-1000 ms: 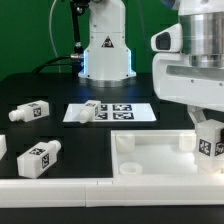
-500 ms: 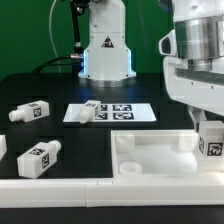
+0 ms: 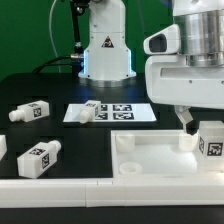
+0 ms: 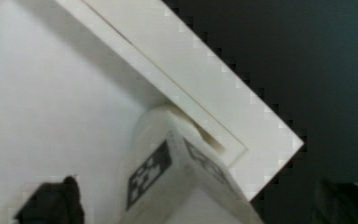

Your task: Assemble square table

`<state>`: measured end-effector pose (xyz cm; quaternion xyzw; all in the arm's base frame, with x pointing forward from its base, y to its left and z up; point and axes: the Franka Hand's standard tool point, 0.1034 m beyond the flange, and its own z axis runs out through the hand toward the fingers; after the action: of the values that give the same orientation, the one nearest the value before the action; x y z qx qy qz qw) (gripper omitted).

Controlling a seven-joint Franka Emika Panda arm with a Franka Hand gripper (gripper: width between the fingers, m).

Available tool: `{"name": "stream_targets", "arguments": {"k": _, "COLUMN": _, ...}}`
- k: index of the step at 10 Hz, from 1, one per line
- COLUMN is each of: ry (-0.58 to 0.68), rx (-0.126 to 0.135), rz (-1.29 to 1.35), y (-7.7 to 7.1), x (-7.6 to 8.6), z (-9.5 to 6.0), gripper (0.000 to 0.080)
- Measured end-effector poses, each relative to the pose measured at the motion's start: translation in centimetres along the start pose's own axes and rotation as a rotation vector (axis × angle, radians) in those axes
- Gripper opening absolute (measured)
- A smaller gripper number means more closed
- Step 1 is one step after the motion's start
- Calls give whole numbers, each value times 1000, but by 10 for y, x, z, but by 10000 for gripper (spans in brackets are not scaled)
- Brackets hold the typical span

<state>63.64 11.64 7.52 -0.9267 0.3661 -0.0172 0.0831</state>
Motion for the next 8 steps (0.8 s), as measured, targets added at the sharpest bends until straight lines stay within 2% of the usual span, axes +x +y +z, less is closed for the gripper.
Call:
{"name": "stream_targets", "arguments": {"k": 1, "ry": 1, "rx": -1, "rz": -61, "y": 0, "x": 0, "z": 0, "gripper": 649}}
{"name": "stream_targets", "arguments": {"k": 3, "ry": 34, "rx": -62, "rz": -484, "y": 0, "x": 1, "z": -1, "gripper": 649}}
{"name": "stream_targets", "arguments": {"k": 4, "ry": 33, "rx": -78, "rz": -628, "y": -1, "x": -2, "z": 1, "gripper": 649}}
{"name": "stream_targets", "arguments": {"k": 6, "ry": 35, "rx": -78, "rz": -595, "y": 0, "x": -1, "z": 1, "gripper": 649}}
{"name": "stream_targets", "arguments": {"k": 8, "ry": 36, "rx": -75, "rz": -505, "y": -1, "x": -1, "z": 1, "gripper": 382}}
